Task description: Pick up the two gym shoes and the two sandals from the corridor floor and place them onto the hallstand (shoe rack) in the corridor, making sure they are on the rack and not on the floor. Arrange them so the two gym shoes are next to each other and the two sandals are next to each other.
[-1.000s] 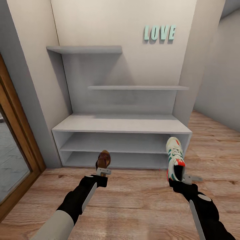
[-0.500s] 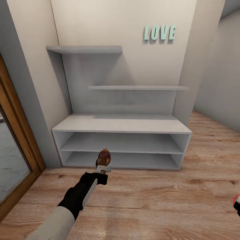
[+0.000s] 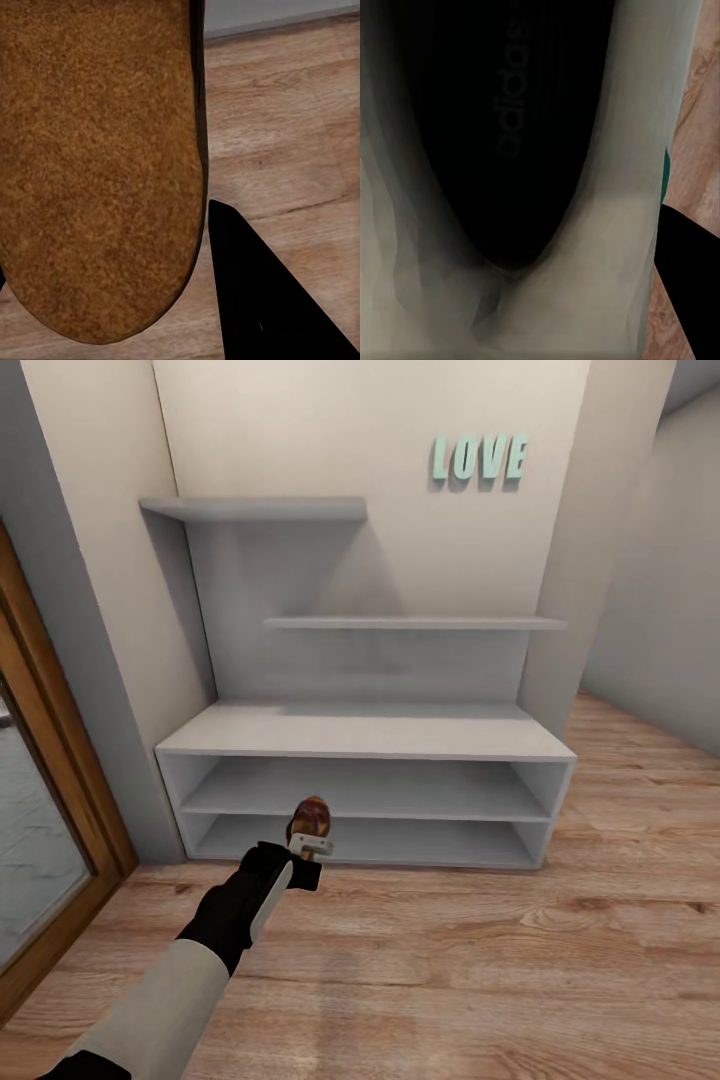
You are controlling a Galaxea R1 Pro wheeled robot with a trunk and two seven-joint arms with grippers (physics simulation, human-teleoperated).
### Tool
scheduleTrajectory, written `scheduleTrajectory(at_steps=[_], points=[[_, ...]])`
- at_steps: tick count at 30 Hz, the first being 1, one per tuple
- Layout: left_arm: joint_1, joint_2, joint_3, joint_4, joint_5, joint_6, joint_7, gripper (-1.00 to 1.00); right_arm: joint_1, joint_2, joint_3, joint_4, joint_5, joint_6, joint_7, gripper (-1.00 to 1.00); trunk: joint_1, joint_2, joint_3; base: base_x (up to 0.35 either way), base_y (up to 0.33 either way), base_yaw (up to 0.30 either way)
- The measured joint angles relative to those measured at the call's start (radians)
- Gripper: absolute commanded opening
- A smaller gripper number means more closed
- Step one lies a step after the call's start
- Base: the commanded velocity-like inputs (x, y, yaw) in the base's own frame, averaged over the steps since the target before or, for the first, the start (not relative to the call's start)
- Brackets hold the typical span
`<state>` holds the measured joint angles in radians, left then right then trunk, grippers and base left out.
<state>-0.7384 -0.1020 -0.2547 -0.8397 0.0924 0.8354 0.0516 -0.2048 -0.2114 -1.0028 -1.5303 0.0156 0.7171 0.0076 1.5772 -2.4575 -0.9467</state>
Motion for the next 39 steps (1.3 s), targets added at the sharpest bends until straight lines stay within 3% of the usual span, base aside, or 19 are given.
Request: scheduleTrajectory(at_steps=[6, 20, 39], points=[[0.000, 0.000, 0.000, 0.000, 0.001, 0.006, -0.001, -1.00, 0.000, 0.000, 0.001, 0.000, 0.000, 0.000, 0.000, -1.00, 0.023, -0.042, -0.024, 0.000, 0.000, 0.000], [0.000, 0.002, 0.000, -0.046, 0.000, 0.037, 0.000, -1.00, 0.000, 0.000, -0.003, 0.000, 0.000, 0.000, -0.001, -1.00, 0.029, -0.045, -0.099, 0.000, 0.000, 0.000], [0.003, 0.004, 0.001, -0.056, -0.002, 0.005, 0.004, -1.00, -0.003, -0.002, 0.001, -0.001, 0.004, 0.001, -0.002, -1.00, 0.029, -0.045, -0.101, 0.000, 0.000, 0.000]])
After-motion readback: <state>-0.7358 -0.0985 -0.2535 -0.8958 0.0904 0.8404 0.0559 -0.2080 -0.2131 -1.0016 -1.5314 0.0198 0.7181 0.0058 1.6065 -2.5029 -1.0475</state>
